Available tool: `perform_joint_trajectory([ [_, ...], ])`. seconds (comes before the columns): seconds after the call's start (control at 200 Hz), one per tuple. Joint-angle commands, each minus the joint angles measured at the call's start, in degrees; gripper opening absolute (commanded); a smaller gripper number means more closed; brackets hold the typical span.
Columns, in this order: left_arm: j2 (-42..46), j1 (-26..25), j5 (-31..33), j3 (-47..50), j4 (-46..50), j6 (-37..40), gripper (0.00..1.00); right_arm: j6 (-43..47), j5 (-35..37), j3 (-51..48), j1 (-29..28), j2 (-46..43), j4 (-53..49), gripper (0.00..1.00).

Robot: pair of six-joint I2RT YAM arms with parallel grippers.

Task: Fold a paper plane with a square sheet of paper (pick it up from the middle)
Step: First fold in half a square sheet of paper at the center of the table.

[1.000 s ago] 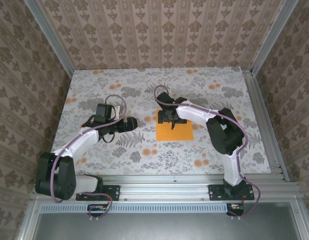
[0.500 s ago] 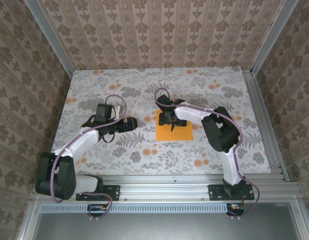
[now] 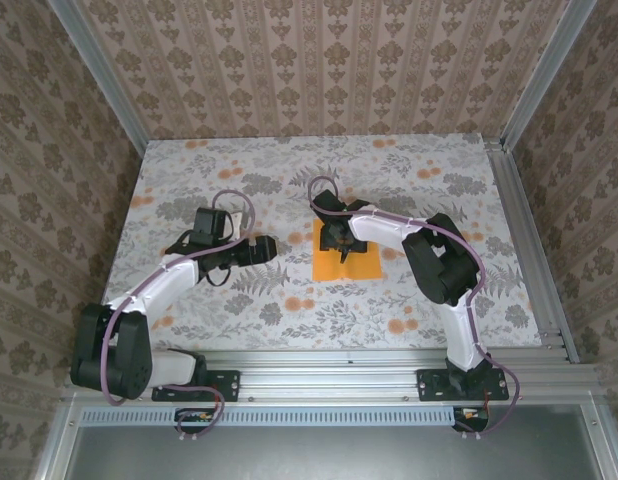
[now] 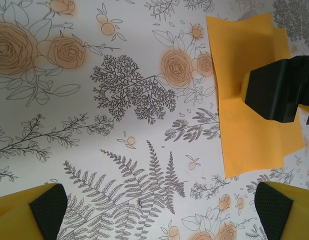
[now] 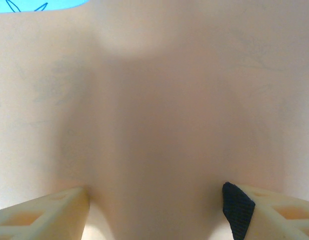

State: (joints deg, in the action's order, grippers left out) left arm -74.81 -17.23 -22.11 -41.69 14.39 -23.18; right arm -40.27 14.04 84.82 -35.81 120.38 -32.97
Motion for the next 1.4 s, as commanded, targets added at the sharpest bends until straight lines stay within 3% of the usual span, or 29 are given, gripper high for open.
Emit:
perform_joint_trajectory([
  [0.0,-1.0,-0.4,-0.7,-1.6,1.1,-0.2,1.0,0.8,-1.8,-2.9,-0.4,2.2,-1.7,0.71],
  [0.37,-2.0,-1.1,-0.2,-2.5,1.1,-0.3,1.0,3.6,-0.2,-1.9,-1.6,-3.7,-1.2,0.39],
  [0.645,-0.6,-1.2,0.3,-2.4,1.9,-0.2,1.0,4.2,-1.8,-1.8,-2.9,-7.9,-0.3,0.32],
  [0.935,6.8,-0.3,1.4,-3.5,6.8,0.0,1.0,0.7,-13.7,-3.3,-3.6,-15.1,7.5,0.27],
  [1.155,12.7,0.4,1.0,-4.8,10.2,-0.6,1.0,-8.0,-29.6,-10.8,-1.9,-19.2,23.9,0.26],
  [1.395,13.6,0.1,-1.7,-3.7,7.8,-3.1,1.0,-10.9,-34.5,-18.8,1.1,-18.9,31.5,0.27],
])
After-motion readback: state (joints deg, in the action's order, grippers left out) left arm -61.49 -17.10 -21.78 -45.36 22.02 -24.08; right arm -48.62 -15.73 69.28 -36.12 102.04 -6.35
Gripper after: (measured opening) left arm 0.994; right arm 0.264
